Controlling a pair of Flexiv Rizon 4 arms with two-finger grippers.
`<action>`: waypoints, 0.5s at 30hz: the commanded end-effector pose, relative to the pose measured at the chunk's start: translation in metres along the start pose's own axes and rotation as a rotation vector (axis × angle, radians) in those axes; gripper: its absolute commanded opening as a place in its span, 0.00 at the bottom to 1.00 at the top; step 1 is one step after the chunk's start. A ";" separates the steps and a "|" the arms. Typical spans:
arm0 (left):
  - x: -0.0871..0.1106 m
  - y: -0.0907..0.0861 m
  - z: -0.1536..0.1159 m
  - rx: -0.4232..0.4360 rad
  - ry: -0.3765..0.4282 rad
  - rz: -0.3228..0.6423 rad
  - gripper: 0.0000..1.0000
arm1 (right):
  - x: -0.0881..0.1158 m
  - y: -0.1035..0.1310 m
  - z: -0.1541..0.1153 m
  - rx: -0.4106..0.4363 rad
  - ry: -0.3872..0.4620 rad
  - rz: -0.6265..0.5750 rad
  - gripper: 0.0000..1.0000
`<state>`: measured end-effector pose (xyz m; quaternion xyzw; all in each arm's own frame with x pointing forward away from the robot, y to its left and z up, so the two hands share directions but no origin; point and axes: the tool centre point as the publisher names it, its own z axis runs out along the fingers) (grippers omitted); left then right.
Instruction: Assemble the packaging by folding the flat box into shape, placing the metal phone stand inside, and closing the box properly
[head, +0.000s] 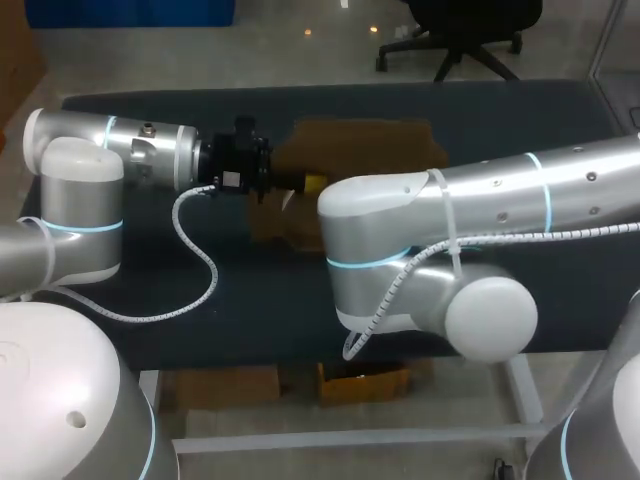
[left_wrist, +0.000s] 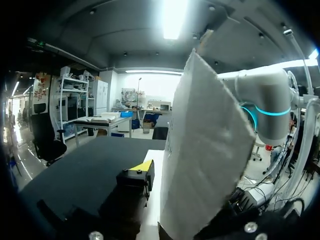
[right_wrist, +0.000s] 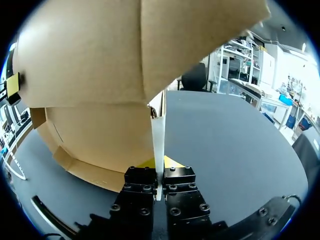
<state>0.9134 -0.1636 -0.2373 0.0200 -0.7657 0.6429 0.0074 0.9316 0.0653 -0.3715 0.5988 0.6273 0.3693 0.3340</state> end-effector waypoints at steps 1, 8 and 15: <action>0.002 -0.003 0.002 -0.014 -0.009 0.009 1.00 | 0.002 -0.005 -0.002 -0.014 -0.003 0.000 0.00; 0.003 -0.007 0.005 -0.043 -0.020 0.039 1.00 | -0.001 -0.007 -0.006 -0.048 0.065 0.013 0.00; 0.002 -0.006 0.003 -0.093 -0.035 0.092 1.00 | -0.004 -0.003 -0.016 -0.082 0.120 0.013 0.00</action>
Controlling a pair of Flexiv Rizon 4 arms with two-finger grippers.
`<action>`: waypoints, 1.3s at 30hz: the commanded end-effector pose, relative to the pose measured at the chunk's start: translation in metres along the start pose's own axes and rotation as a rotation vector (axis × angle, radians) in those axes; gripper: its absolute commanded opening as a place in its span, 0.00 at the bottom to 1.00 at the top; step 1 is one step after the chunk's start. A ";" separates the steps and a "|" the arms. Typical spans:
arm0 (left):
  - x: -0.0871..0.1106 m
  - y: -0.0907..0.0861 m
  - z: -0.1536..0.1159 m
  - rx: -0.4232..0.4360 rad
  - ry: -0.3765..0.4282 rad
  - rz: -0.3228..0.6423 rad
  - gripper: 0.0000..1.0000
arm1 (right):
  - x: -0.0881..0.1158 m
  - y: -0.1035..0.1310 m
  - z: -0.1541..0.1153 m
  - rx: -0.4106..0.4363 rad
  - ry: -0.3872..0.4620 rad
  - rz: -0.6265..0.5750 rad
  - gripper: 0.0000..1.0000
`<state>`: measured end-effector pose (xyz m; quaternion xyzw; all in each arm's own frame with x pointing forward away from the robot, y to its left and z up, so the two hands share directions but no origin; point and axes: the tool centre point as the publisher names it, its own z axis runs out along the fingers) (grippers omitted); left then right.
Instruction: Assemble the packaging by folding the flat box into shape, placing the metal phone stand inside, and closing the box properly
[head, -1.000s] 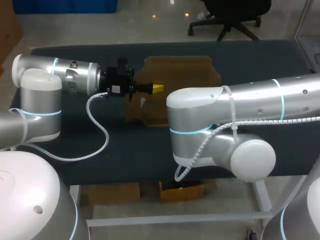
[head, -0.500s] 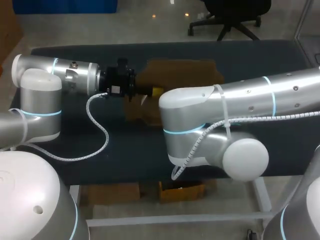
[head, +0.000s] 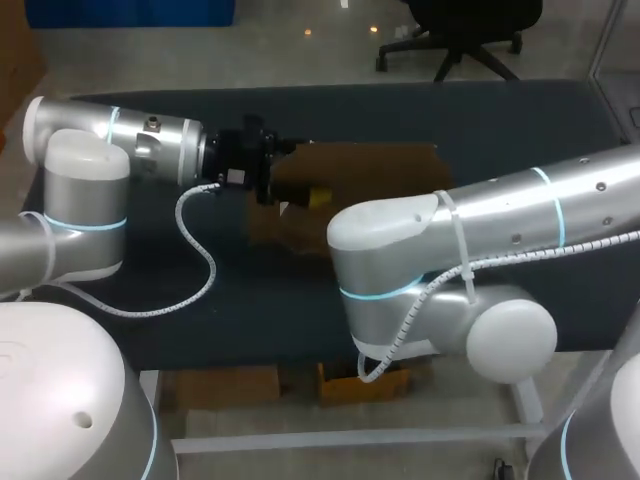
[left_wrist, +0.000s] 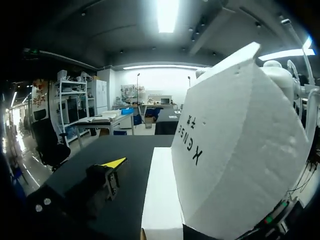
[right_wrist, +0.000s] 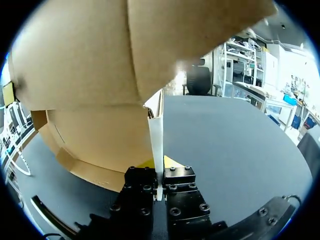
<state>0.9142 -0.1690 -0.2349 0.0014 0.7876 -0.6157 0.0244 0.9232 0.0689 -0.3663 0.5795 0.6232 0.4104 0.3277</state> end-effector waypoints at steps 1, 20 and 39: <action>0.003 -0.003 -0.004 -0.032 -0.017 0.025 1.00 | -0.008 -0.002 -0.008 -0.026 0.061 0.003 0.00; 0.004 0.004 -0.030 -0.148 -0.060 0.131 1.00 | -0.014 0.020 -0.007 0.010 0.322 -0.035 0.00; 0.015 0.007 -0.068 -0.252 -0.034 0.198 1.00 | -0.023 0.035 0.004 0.155 0.497 -0.056 0.00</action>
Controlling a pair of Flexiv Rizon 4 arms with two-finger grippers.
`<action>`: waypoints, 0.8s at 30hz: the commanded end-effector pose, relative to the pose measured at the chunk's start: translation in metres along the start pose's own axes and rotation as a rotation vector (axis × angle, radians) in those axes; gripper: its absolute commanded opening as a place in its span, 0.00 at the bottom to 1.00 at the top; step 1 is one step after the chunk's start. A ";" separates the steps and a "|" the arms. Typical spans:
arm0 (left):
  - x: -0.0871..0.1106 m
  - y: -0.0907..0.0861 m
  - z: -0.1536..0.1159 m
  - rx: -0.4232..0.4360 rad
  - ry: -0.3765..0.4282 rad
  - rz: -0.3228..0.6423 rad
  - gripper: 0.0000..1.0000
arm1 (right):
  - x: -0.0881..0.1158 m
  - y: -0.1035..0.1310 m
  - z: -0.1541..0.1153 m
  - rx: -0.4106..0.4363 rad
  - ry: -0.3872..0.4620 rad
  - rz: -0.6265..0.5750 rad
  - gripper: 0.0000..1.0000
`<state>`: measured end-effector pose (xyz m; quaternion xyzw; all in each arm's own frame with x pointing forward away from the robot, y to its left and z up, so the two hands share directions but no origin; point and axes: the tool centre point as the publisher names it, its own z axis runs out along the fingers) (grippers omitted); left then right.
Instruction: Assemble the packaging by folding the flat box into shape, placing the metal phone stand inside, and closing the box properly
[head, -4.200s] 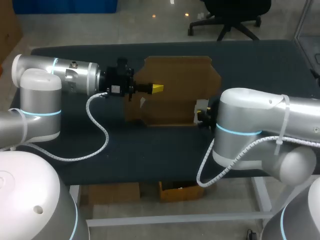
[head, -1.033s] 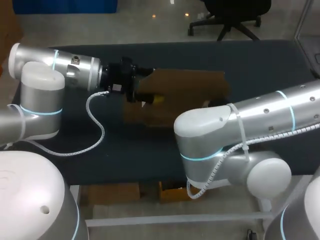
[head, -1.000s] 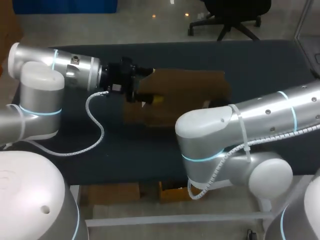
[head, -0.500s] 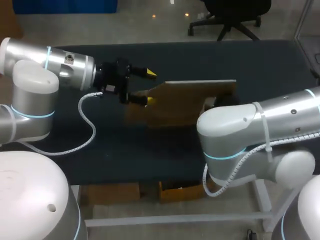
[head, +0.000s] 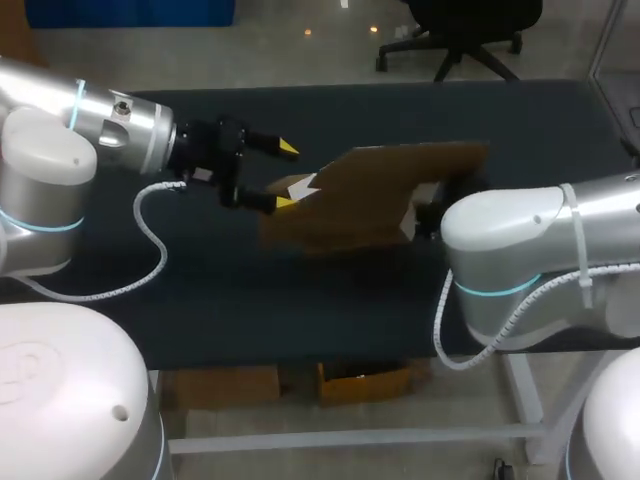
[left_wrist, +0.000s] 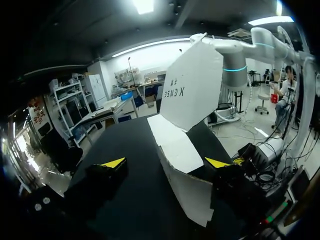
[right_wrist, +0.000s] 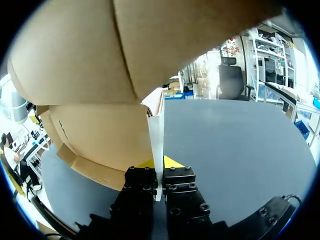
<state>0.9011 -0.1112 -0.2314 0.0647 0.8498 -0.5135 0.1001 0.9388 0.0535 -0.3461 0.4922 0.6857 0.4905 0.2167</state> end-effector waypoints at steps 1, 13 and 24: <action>0.003 -0.001 -0.012 -0.024 0.007 0.002 1.00 | -0.008 0.010 -0.001 0.136 0.157 -0.001 0.00; 0.012 0.009 -0.031 -0.100 0.008 0.000 1.00 | -0.016 0.013 0.000 0.271 0.220 -0.001 0.00; 0.022 0.020 -0.047 -0.172 -0.009 -0.017 1.00 | -0.022 0.019 0.006 0.428 0.222 -0.032 0.00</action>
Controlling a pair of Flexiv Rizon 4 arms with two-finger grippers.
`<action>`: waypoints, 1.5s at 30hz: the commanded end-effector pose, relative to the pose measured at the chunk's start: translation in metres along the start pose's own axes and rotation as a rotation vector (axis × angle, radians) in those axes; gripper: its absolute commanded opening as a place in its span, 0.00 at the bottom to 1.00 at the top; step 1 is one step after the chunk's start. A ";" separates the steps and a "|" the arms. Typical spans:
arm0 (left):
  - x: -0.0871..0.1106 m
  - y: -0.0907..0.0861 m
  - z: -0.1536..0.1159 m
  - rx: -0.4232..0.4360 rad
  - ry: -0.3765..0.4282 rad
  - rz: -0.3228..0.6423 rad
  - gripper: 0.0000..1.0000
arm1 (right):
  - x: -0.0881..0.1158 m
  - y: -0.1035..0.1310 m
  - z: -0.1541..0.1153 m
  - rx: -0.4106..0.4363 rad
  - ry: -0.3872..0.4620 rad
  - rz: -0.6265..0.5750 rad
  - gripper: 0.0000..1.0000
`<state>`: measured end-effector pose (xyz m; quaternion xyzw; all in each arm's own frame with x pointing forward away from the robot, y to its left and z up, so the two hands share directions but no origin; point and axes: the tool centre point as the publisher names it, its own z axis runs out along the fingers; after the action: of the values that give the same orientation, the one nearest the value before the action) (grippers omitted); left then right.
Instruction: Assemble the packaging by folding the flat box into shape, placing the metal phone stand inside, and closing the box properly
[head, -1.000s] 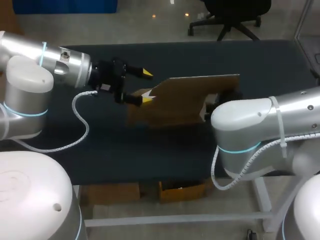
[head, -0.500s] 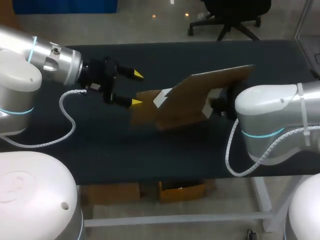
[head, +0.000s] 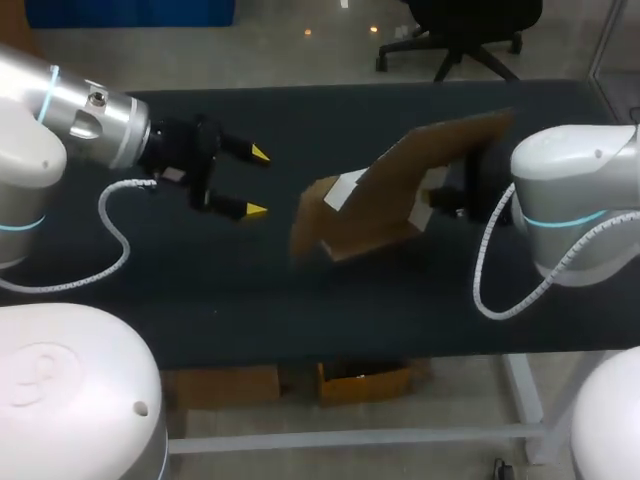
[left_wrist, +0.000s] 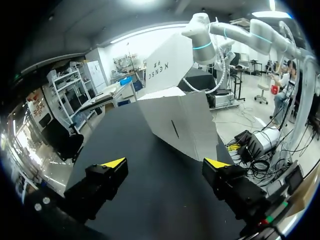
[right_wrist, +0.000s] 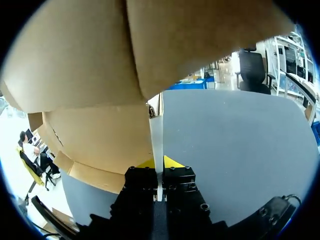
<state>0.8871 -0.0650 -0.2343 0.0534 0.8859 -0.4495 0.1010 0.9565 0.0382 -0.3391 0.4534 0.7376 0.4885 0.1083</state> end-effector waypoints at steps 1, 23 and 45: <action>0.008 0.002 -0.006 -0.036 -0.012 -0.011 1.00 | -0.002 0.006 0.001 0.301 0.014 -0.008 0.00; 0.020 0.035 -0.037 -0.160 0.069 -0.065 1.00 | 0.002 0.008 -0.009 0.657 0.180 -0.017 0.00; 0.021 0.038 -0.043 -0.152 0.093 -0.088 1.00 | 0.002 0.008 -0.009 0.657 0.180 -0.017 0.00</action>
<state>0.8681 -0.0086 -0.2451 0.0274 0.9222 -0.3832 0.0442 0.9518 0.0347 -0.3296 0.4152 0.8619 0.2751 -0.0949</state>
